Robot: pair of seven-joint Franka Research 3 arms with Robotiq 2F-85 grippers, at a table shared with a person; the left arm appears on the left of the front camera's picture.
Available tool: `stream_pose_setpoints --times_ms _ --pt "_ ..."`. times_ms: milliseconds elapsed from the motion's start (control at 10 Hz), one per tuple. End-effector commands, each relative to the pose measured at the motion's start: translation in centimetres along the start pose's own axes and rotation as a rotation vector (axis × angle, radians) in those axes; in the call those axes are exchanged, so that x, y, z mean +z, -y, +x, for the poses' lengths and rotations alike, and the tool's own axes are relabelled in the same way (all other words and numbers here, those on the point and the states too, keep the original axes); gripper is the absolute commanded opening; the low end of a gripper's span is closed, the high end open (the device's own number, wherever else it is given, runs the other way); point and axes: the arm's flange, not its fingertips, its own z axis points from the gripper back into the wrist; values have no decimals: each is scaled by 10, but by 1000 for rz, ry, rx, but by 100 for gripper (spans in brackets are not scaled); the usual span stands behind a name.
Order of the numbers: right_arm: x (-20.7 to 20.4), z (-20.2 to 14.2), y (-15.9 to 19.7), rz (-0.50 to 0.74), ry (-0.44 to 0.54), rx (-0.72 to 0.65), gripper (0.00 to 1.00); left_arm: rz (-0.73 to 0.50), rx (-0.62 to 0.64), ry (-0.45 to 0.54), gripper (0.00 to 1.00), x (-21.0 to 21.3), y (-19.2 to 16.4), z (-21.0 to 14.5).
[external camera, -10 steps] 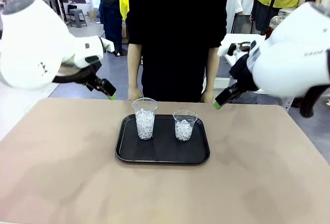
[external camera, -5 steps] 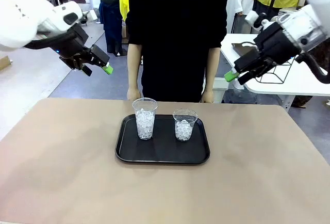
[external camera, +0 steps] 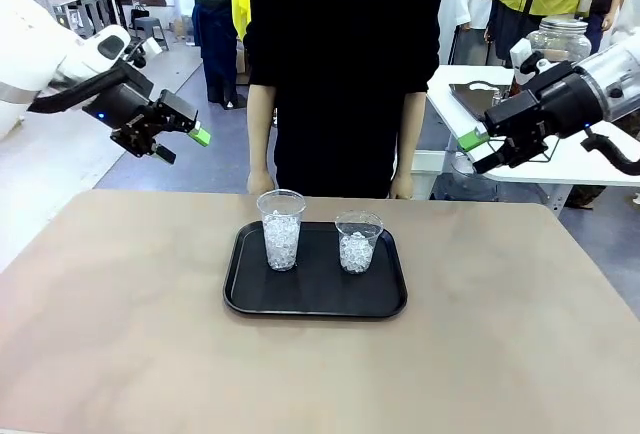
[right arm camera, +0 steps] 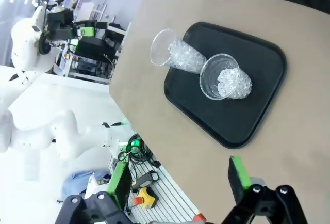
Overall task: Pour the drink into the iced cup.
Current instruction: Pick up the iced cup indicated by the human and present it to them.
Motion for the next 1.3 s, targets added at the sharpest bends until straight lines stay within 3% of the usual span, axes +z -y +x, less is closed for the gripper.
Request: stream_pose_setpoints --times_ms 0,400,700,900,1200 --pt "3 -2 -5 -7 16 5 100 13 -8 1 100 2 6 1" --pt "1 0 -1 -26 -1 -3 100 20 -9 -3 100 -2 3 0" --pt "7 13 22 188 39 -204 100 -156 123 -8 100 7 -29 0" --pt "13 13 38 291 56 -248 100 -264 223 -68 100 11 -47 4" --pt "22 17 67 478 54 -361 100 -443 286 -82 100 6 -74 14"
